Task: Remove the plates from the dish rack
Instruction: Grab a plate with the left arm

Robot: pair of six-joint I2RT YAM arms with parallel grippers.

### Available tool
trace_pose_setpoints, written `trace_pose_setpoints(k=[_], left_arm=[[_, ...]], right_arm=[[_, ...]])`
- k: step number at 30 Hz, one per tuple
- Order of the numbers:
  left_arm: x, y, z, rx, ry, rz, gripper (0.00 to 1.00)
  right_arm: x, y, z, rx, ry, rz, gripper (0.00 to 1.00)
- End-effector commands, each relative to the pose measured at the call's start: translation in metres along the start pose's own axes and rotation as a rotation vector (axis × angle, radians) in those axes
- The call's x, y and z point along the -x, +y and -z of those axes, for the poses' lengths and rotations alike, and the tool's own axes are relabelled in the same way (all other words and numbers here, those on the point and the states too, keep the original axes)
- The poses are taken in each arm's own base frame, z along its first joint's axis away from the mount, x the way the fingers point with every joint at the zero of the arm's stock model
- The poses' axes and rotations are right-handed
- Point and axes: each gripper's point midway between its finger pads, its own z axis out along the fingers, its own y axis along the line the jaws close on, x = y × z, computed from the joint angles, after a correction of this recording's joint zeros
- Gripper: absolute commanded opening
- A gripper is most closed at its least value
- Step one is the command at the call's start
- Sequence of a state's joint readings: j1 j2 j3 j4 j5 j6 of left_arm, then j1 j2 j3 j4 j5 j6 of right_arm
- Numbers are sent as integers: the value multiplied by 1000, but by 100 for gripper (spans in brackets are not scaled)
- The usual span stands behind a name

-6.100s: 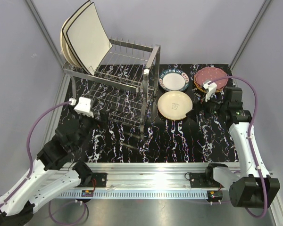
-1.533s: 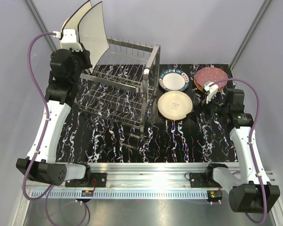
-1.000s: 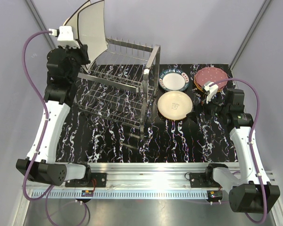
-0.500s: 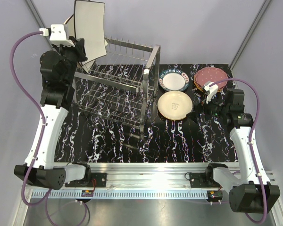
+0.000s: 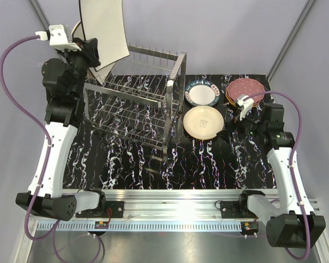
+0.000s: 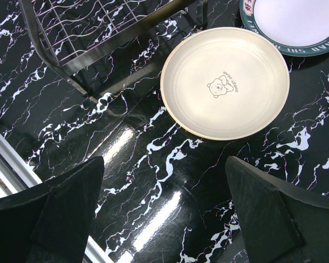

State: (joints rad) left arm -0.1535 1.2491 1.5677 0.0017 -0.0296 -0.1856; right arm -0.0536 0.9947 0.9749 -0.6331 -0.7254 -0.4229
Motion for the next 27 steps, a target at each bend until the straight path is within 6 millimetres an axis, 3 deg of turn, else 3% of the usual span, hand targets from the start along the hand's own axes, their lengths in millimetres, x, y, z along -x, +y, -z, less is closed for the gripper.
trace_pose_setpoints(k=[1,11,17,22,26,27], left_arm=[[172,-38,45,-141,-509,103,0],[191,-63,65,-280,-510,284,0],[185,-81,71,-391,-444,488,0],[180,-92,82,-478,-397,645,0],[158,-109,86,-578,-278,795,0],[153,-113,86,-595,-252,817,0]], right_arm=[[9,-3,3,-13,-28,34,100],[9,-4,2,-14,-27,33,100],[13,-3,4,-16,-39,48,100],[46,15,25,5,-131,126,100],[74,41,46,92,-161,144,100],[90,46,53,107,-183,150,100]])
